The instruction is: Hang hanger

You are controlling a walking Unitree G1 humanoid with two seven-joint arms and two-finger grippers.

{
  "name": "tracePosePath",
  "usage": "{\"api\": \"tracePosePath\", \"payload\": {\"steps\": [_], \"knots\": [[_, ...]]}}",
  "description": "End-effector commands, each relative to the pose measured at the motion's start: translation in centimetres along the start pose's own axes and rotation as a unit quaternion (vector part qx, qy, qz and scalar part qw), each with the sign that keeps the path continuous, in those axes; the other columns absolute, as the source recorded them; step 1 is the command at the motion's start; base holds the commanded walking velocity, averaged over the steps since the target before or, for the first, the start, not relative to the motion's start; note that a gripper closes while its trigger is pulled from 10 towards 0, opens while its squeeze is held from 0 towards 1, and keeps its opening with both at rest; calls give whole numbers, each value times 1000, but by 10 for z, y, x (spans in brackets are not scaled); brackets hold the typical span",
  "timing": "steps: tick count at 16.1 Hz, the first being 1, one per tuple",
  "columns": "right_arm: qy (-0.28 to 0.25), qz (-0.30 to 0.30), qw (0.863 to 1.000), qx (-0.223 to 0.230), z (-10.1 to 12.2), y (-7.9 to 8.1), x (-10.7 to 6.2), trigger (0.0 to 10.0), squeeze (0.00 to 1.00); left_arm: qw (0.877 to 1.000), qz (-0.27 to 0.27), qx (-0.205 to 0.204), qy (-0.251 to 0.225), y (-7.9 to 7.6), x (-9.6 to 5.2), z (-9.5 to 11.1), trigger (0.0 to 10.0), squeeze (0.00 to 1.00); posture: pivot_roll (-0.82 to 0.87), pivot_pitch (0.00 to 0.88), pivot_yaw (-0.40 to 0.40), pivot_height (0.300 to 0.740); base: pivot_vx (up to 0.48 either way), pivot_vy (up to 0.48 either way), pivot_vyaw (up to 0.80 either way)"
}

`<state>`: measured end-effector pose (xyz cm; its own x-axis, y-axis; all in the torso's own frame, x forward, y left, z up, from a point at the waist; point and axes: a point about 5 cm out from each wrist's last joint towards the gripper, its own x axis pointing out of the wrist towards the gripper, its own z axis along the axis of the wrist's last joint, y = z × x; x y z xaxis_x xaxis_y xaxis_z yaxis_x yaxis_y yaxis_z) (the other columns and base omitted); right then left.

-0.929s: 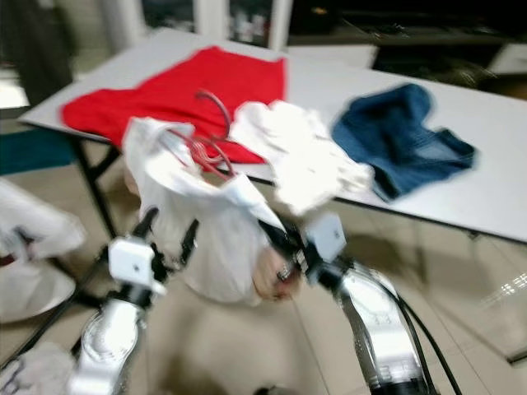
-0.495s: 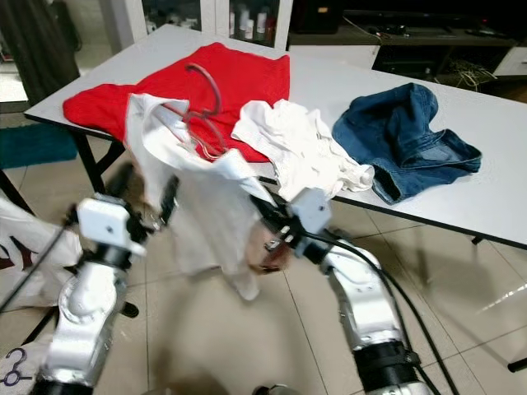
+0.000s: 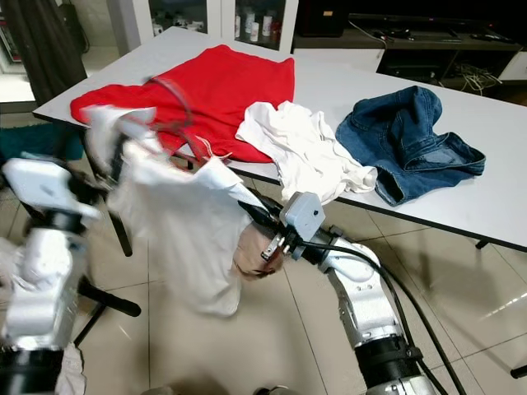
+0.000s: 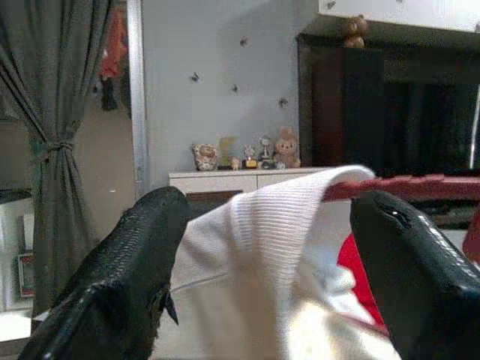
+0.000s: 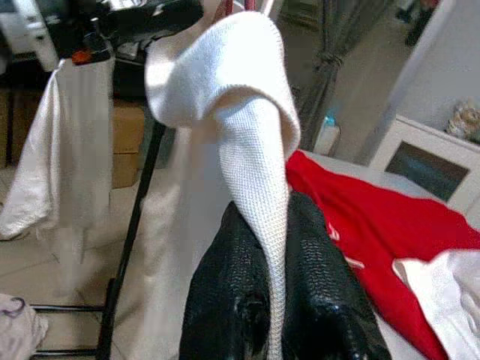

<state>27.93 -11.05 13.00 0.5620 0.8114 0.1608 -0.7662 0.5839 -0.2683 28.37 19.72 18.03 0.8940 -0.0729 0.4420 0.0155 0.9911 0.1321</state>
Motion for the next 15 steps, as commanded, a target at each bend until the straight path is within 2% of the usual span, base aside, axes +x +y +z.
{"api": "tracePosePath", "payload": {"steps": [1, 4, 5, 7, 8, 10, 14, 15], "knots": [[-18, -6, 1000, -25, 8, -4, 4, 10000, 0, 999, -31, -14, 8, -13, 1, -1, 10000, 0, 94, 0, -61, 740, 0, 0, 0], [-9, -19, 998, -56, 5, -5, 6, 10000, 0, 992, -116, 40, 2, -37, -3, -1, 10000, 0, 85, 0, -57, 740, 0, 0, 0], [-7, -24, 997, -67, 4, -6, 6, 10000, 0, 986, -150, 76, 1, -43, -6, -2, 10000, 0, 85, 0, -57, 740, 0, 0, 0], [-8, -27, 996, -86, 5, -7, 8, 10000, 0, 956, -234, 178, 1, -51, -12, -4, 10000, 0, 92, 3, -59, 740, 0, 0, 0], [-8, -22, 995, -96, 5, -7, 9, 10000, 0, 947, -248, 205, 1, -50, -13, -3, 10000, 0, 100, 4, -58, 740, 0, 0, 0], [-7, -22, 994, -104, 4, -9, 9, 10000, 0, 949, -238, 207, -5, -45, -10, 1, 10000, 0, 103, 3, -55, 740, 0, 0, 0], [2, -44, 993, -111, 0, -14, 10, 10000, 0, 947, -233, 222, -8, -42, -9, 2, 10000, 0, 106, 2, -52, 740, 0, 0, 0], [11, -71, 993, -96, -3, -19, 10, 10000, 0, 955, -215, 203, -8, -40, -9, 4, 10000, 0, 106, 1, -49, 740, 0, 0, 0]]}}
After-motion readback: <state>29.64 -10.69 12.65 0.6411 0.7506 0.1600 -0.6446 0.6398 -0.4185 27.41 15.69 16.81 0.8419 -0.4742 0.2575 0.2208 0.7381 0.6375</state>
